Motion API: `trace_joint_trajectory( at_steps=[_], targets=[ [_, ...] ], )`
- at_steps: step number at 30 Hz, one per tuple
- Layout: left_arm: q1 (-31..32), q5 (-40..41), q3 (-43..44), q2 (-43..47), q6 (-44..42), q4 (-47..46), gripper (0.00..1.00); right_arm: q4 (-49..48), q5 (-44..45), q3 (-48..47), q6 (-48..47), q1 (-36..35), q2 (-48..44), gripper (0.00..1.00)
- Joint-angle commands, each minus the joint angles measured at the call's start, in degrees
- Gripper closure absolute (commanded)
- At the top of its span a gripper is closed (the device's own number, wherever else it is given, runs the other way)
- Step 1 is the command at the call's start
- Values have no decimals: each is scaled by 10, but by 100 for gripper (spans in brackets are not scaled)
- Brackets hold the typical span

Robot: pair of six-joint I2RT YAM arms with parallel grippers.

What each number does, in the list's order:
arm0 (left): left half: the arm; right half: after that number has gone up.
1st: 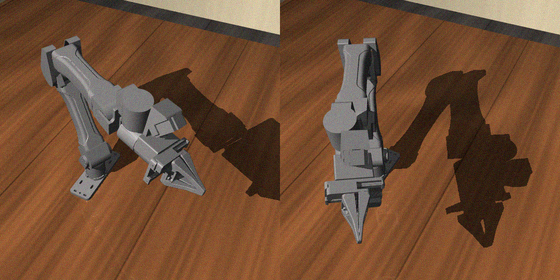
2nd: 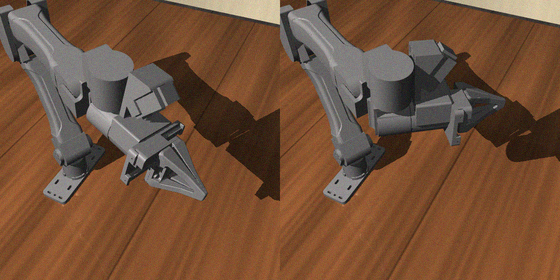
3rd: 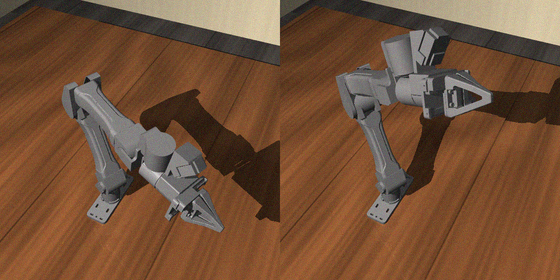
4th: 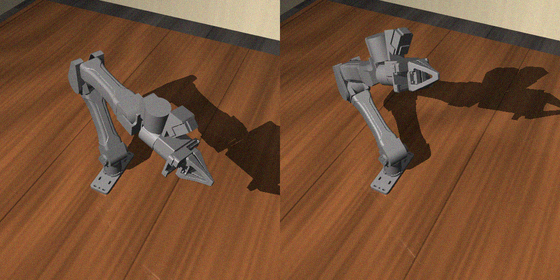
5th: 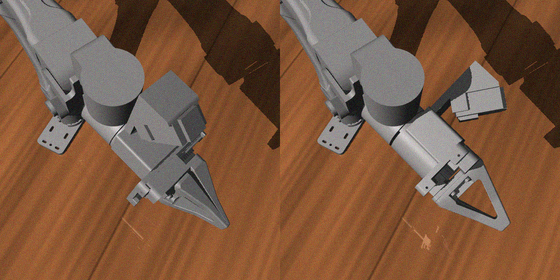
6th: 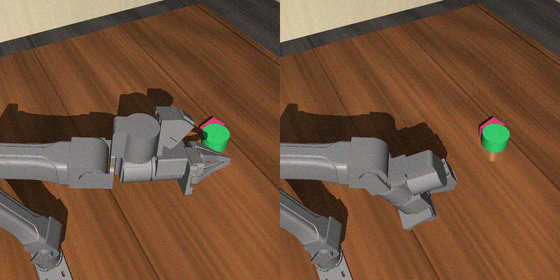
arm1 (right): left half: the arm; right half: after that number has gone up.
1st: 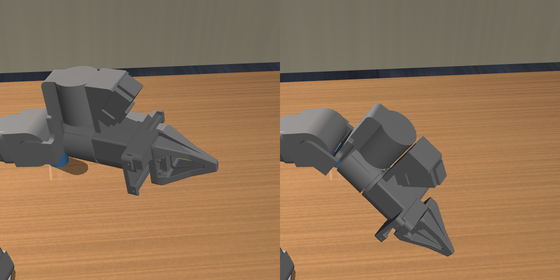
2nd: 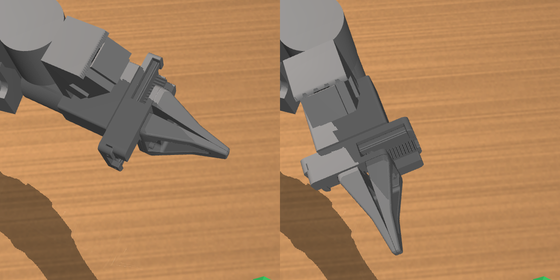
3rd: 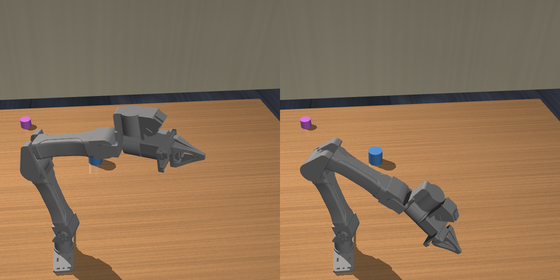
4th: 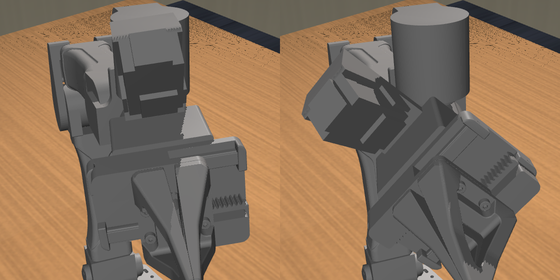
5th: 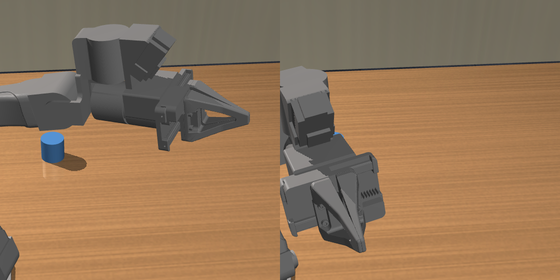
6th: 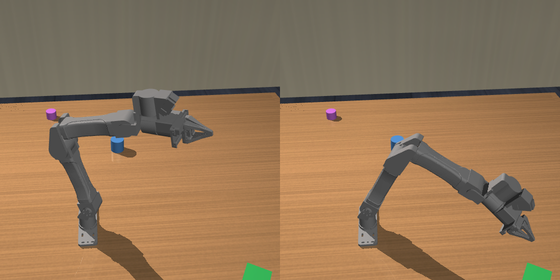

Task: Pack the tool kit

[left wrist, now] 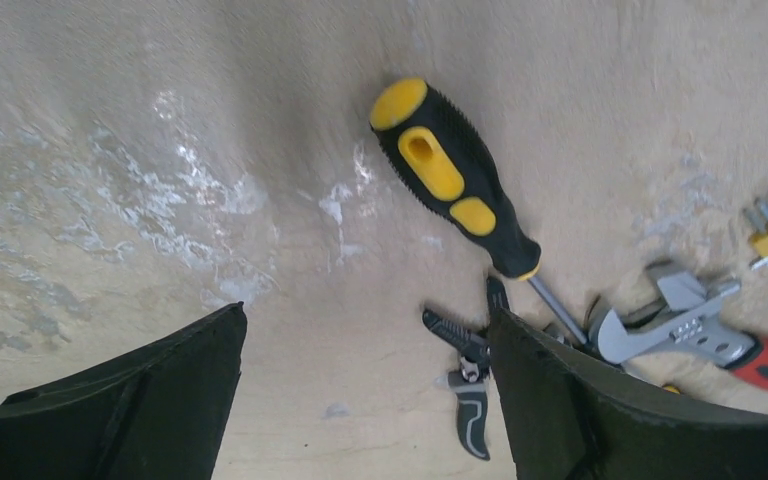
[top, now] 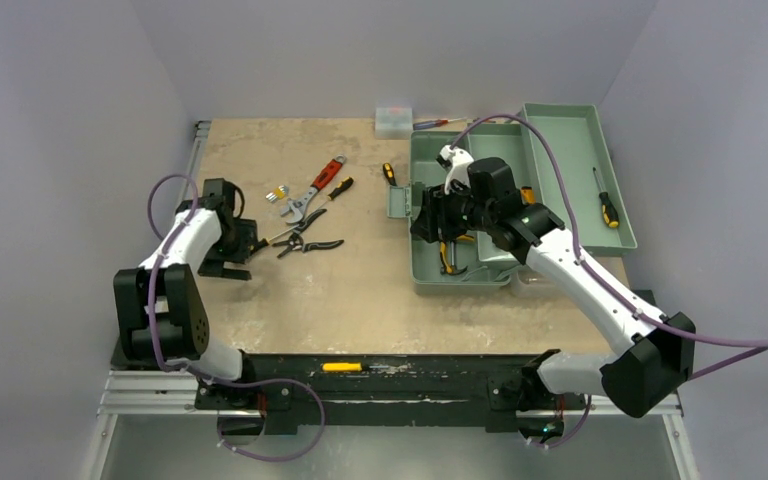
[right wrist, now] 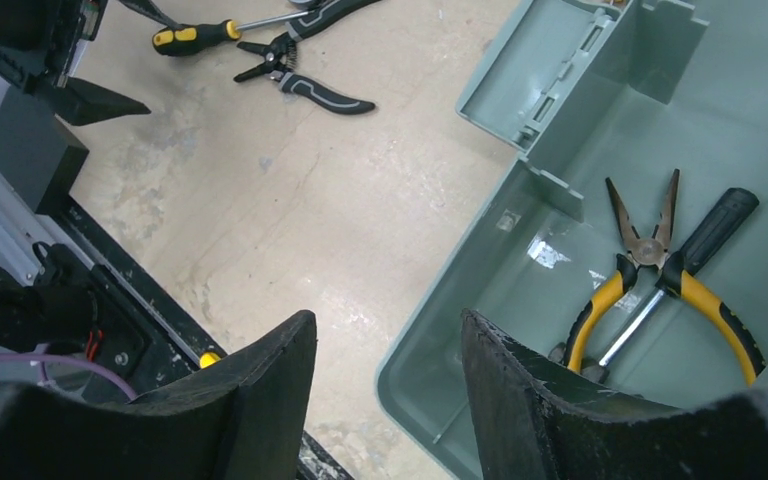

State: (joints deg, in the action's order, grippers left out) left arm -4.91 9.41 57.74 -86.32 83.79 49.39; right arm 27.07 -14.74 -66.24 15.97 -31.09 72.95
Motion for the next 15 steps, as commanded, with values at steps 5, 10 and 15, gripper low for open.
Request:
trace_joint_trajectory(
  at_steps=[5,10,15],
  targets=[
    [-55,10,28,-49,33,-11,13,-10,-62,1,-12,0,3,48],
    [-72,7,52,-89,28,-15,14,-11,-70,5,-10,-1,3,48],
    [-86,14,69,-113,24,-23,14,-10,-72,5,-9,-2,-1,48]
  ],
)
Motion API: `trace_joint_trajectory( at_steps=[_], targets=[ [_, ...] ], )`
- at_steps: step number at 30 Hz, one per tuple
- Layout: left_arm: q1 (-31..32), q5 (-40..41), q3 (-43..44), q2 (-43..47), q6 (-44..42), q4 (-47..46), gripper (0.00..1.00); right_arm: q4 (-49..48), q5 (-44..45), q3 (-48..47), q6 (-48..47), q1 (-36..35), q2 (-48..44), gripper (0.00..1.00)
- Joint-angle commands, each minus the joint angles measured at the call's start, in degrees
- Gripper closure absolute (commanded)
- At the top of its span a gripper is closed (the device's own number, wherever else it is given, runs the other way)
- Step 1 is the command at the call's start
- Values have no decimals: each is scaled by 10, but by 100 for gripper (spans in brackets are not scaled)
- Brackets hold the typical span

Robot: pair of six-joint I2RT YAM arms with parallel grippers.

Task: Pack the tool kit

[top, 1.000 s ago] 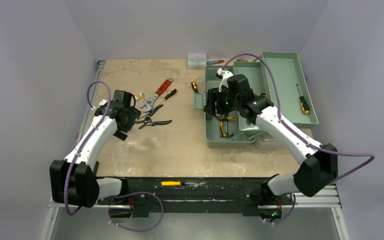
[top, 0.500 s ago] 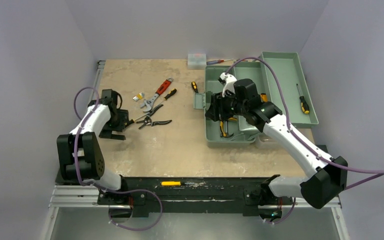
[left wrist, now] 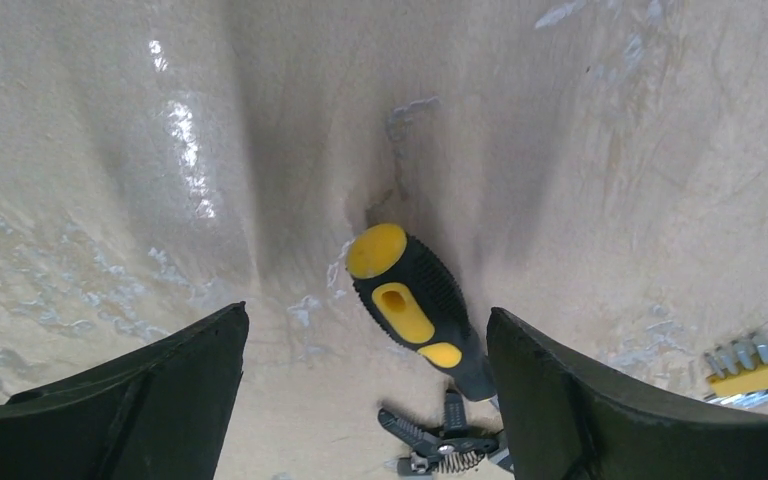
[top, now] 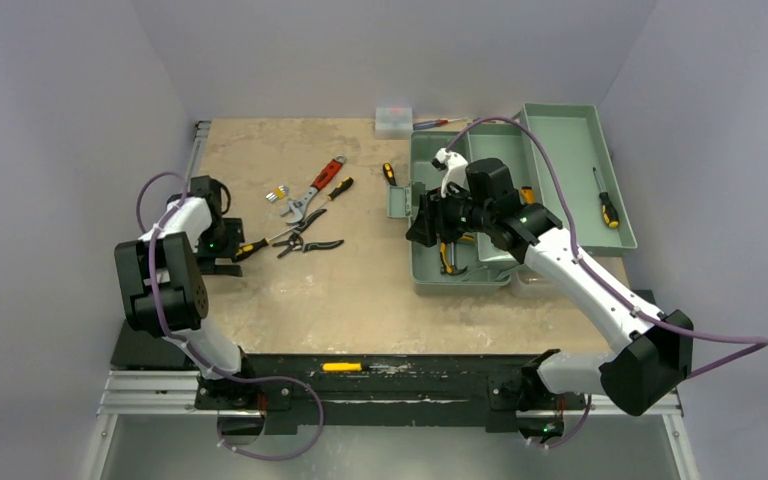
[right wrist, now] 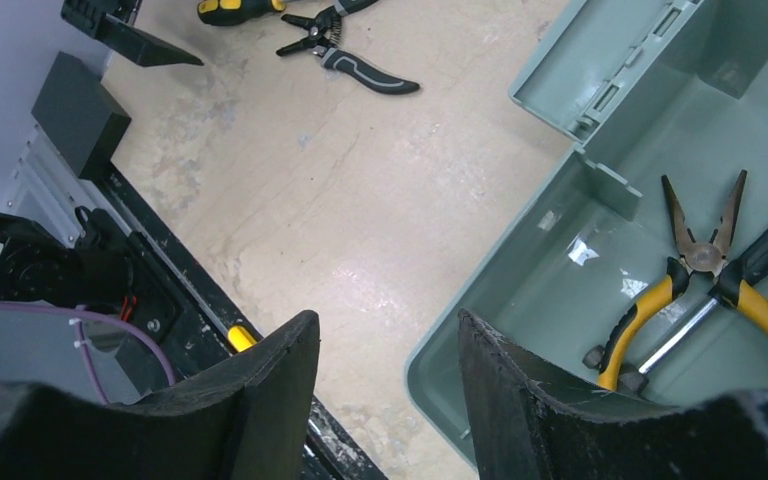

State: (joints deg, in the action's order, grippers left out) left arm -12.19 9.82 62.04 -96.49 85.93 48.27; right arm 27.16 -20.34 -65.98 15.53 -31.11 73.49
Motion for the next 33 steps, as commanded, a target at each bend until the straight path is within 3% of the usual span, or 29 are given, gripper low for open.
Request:
trace_joint_trajectory(
  at_steps=[1,7,10,15,17,21,33],
  targets=[
    [-14,10,27,-16,2,-15,15,-11,-16,3,-5,-1,-8,48],
    [-23,-43,47,-71,-2,-23,17,-12,-15,5,-3,-1,-8,49],
    [-23,-68,49,-97,1,-37,25,-10,-14,5,-3,-1,-9,49],
    [-23,-76,46,-104,9,-43,53,-10,-10,7,-3,-1,-15,50],
    [-24,-66,38,-91,6,-42,73,-10,-11,7,-3,-1,-16,50],
    [-28,-56,-5,-35,-3,-69,100,-6,-10,5,-5,-1,-14,50],
    [-28,19,-47,186,-58,-5,100,0,-17,5,-8,-1,-8,50]
  ],
)
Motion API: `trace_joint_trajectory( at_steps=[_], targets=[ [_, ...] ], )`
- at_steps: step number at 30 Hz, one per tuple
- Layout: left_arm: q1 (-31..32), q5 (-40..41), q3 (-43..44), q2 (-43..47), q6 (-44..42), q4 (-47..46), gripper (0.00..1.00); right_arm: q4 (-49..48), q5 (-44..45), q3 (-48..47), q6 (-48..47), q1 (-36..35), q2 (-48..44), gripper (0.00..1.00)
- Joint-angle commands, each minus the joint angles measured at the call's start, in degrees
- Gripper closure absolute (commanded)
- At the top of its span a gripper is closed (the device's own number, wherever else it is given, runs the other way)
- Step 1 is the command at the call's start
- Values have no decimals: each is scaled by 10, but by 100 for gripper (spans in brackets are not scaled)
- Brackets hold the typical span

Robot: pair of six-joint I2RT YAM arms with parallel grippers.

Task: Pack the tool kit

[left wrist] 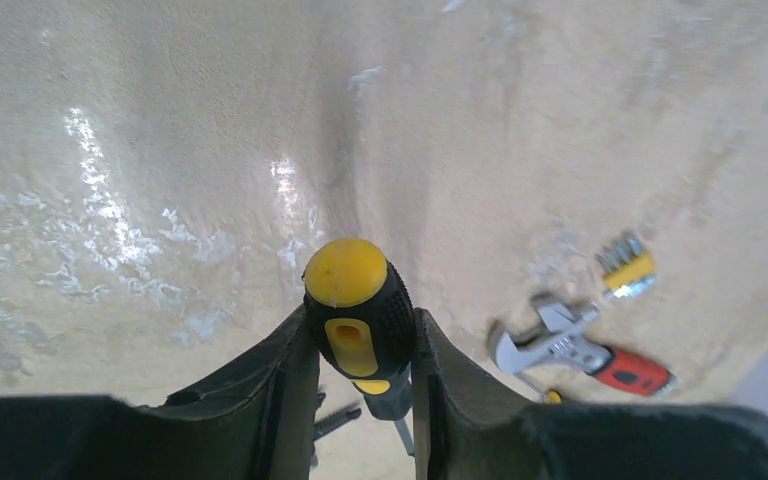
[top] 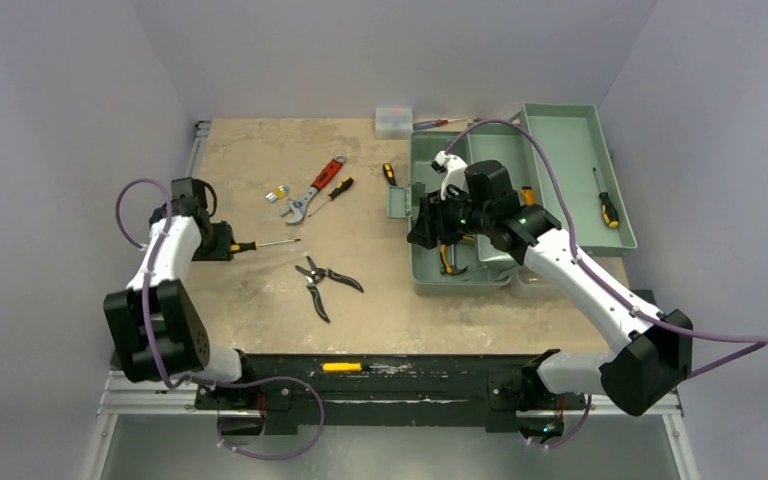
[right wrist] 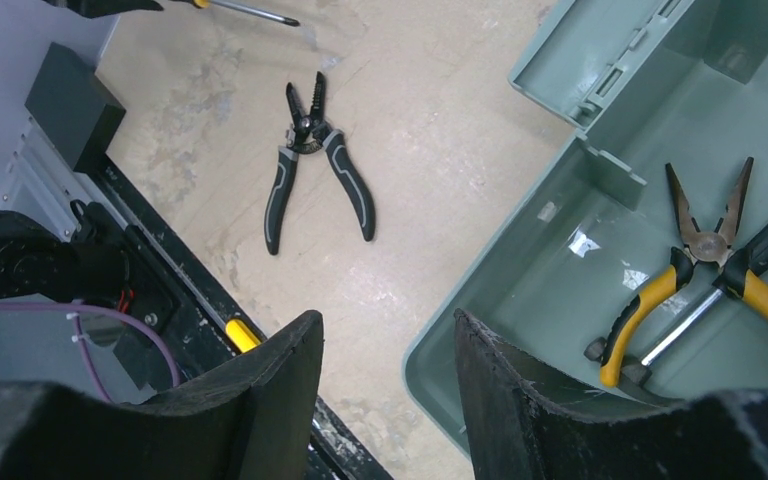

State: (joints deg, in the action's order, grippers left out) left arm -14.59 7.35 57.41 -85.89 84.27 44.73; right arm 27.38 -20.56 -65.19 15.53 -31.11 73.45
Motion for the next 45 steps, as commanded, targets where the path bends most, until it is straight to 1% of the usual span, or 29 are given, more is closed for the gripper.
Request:
trace_joint_trajectory(
  at_steps=[1,4,6,9,11,12,13,14,16,18,20,23,27,30,35,40,41,42,44,45],
  targets=[
    [-4,49,0,99,-55,41,100,-2,-16,-4,-8,-2,-6,50],
    [-4,52,4,153,-129,54,100,10,-27,-14,-10,-2,7,50],
    [-3,26,-4,190,-193,35,100,15,-34,-20,-13,-4,13,49],
    [-3,-61,-25,243,-280,-12,100,9,-39,-29,-16,-19,21,46],
    [-2,-165,-55,281,-317,-69,100,1,-39,-38,-17,-41,29,43],
    [0,-233,-76,302,-324,-103,100,-4,-39,-44,-18,-54,34,41],
    [4,-273,-96,322,-324,-142,100,-6,-39,-51,-20,-68,40,41],
    [13,-302,-117,339,-316,-187,100,-8,-40,-59,-21,-85,47,40],
    [41,-343,-143,361,-302,-232,100,-13,-39,-74,-22,-110,61,38],
    [84,-364,-146,364,-304,-250,100,-12,-30,-92,-25,-131,72,35],
    [133,-381,-135,355,-314,-257,100,-18,-18,-103,-27,-151,79,29],
    [201,-429,-127,336,-319,-302,100,-23,-6,-119,-25,-170,92,23],
    [267,-445,-121,328,-332,-345,100,-25,10,-137,-17,-185,106,22],
    [299,-454,-117,324,-333,-369,100,-33,17,-139,-10,-190,108,24],
    [333,-460,-109,317,-330,-389,100,-36,22,-141,-2,-193,114,38],
    [358,-454,-110,308,-325,-415,100,-49,8,-137,9,-198,118,59],
    [359,-453,-112,308,-323,-421,99,-50,9,-137,10,-198,119,64],
    [361,-450,-117,309,-321,-429,96,-48,10,-137,11,-199,120,73],
    [362,-442,-125,315,-321,-438,87,-44,18,-136,12,-199,118,89],
    [362,-435,-126,323,-325,-438,82,-41,28,-135,12,-199,116,96]
  ],
)
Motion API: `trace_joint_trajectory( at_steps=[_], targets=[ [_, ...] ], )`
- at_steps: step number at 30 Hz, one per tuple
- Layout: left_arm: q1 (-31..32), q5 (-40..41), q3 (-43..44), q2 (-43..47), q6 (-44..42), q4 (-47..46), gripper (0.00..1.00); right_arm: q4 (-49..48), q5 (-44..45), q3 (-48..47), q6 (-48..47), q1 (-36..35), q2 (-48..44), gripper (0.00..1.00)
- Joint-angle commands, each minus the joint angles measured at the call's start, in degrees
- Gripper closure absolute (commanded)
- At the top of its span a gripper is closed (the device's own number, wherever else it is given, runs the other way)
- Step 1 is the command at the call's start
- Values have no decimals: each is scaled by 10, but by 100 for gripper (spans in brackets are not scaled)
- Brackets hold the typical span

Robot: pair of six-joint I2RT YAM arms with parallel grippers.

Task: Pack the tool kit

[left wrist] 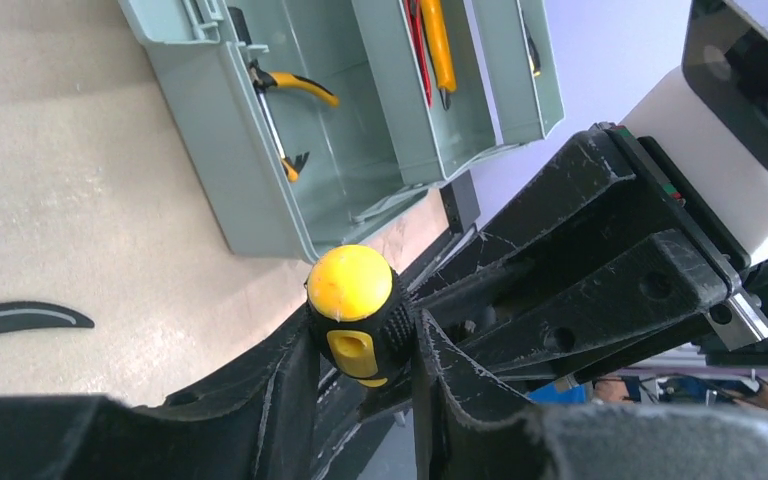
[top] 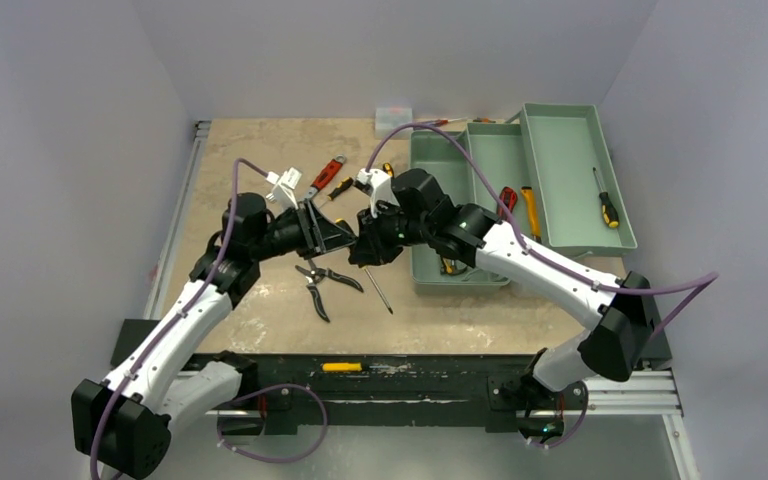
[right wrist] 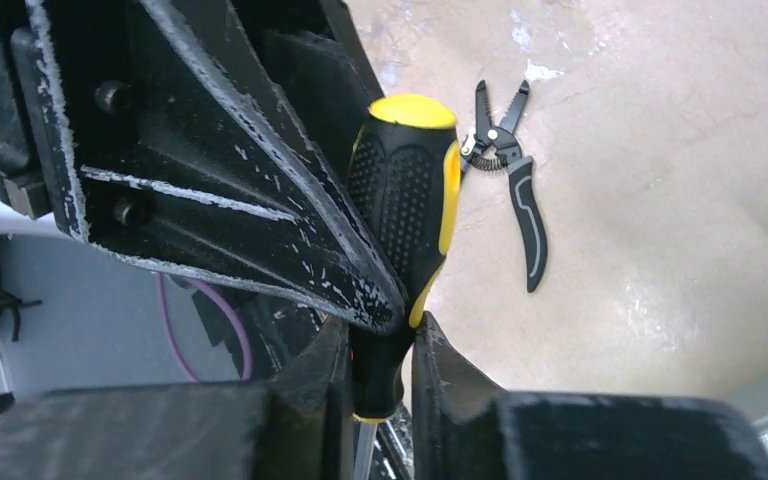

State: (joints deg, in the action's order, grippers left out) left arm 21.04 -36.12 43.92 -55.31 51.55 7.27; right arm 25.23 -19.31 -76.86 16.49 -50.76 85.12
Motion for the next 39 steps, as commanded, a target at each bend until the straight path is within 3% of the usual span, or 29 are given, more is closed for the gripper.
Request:
trace_joint_trajectory(
  at_steps=[1,4,8,10,13,16,21,29,31,36,39],
  targets=[
    [7,8,9,24,-7,-57,76,-15,30,-17,3,-3,-3,100],
    [7,58,22,48,-39,1,48,-3,67,-12,6,-2,-12,100],
    [6,122,44,62,-77,96,10,48,194,-20,-4,-1,-18,100],
    [7,152,43,64,-86,126,1,68,268,-25,-10,0,-18,100],
    [8,189,25,70,-83,148,0,102,390,-42,-12,9,-6,100],
    [7,234,9,73,-81,171,0,126,458,-63,-15,41,16,100],
    [8,300,-22,74,-83,200,2,129,462,-77,-12,120,42,100],
    [27,383,-69,20,-53,220,8,120,455,-104,-3,169,129,99],
    [42,410,-70,2,-42,231,9,122,447,-111,-2,183,151,93],
    [95,492,-62,-36,-7,272,10,128,420,-119,3,202,178,64],
    [122,524,-57,-60,7,290,16,126,404,-116,3,202,163,52]
  ],
)
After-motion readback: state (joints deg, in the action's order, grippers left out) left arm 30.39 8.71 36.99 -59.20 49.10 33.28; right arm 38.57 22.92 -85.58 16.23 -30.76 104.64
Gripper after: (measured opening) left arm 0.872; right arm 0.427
